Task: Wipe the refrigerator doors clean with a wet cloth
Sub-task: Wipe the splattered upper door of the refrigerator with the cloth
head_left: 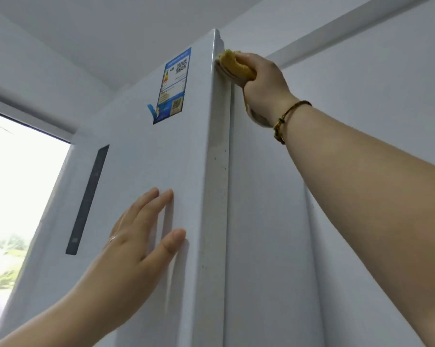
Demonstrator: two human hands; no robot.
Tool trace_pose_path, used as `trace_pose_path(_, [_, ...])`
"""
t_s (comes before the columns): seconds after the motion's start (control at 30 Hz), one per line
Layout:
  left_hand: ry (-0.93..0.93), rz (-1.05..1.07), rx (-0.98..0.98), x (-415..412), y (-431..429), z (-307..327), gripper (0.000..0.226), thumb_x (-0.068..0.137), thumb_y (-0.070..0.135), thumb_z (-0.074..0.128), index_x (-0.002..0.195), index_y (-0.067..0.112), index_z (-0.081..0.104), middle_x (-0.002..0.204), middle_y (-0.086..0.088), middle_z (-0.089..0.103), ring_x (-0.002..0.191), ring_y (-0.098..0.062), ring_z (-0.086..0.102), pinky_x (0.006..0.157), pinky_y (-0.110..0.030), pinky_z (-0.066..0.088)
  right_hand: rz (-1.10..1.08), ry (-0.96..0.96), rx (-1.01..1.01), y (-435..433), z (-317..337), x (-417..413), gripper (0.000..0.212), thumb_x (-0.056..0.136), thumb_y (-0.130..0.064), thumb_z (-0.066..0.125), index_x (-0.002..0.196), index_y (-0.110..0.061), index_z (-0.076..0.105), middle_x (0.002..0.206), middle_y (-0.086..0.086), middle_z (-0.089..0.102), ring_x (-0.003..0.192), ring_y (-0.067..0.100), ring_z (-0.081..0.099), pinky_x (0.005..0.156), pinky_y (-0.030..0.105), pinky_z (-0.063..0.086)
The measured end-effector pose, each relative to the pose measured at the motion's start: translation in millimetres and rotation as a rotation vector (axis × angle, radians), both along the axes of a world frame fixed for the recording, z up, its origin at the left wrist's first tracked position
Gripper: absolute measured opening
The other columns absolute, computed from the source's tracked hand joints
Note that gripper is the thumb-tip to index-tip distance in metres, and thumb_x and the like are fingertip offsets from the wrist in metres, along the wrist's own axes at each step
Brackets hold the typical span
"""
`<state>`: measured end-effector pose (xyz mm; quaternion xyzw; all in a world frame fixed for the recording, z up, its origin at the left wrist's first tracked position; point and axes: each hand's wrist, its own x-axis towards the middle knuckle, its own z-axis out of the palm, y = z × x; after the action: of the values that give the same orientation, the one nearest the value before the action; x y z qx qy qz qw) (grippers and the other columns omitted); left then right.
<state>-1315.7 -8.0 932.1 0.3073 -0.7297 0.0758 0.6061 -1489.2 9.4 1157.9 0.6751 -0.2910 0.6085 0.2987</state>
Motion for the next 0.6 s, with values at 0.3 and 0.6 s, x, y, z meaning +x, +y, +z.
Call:
trace_pose_path(0.3, [0.072,0.031,0.116,-15,20,-4,0.092,0.02,0.097,0.031,0.106,0.068,0.021,0.115,0.057,0.006,0.124,0.017,0.017,0.109,-0.023,0.02,0.111,0.111,-0.03,-18,-29,4,0.062,0.085,0.005,0.035,0.141,-0.02,0.032,0.147,0.001,0.032,0.135,0.024,0.026,0.114,0.03,0.02])
trace_pose_path(0.6, [0.082,-0.01,0.176,-20,19,-3,0.052,0.065,0.079,0.045,0.106,0.066,0.016,0.117,0.053,0.007,0.124,0.021,0.014,0.112,-0.021,0.013,0.031,0.078,0.058,-12,12,-4,0.064,0.085,0.005,0.031,0.142,-0.025,0.031,0.146,0.003,0.035,0.133,0.026,0.031,0.112,0.033,0.026])
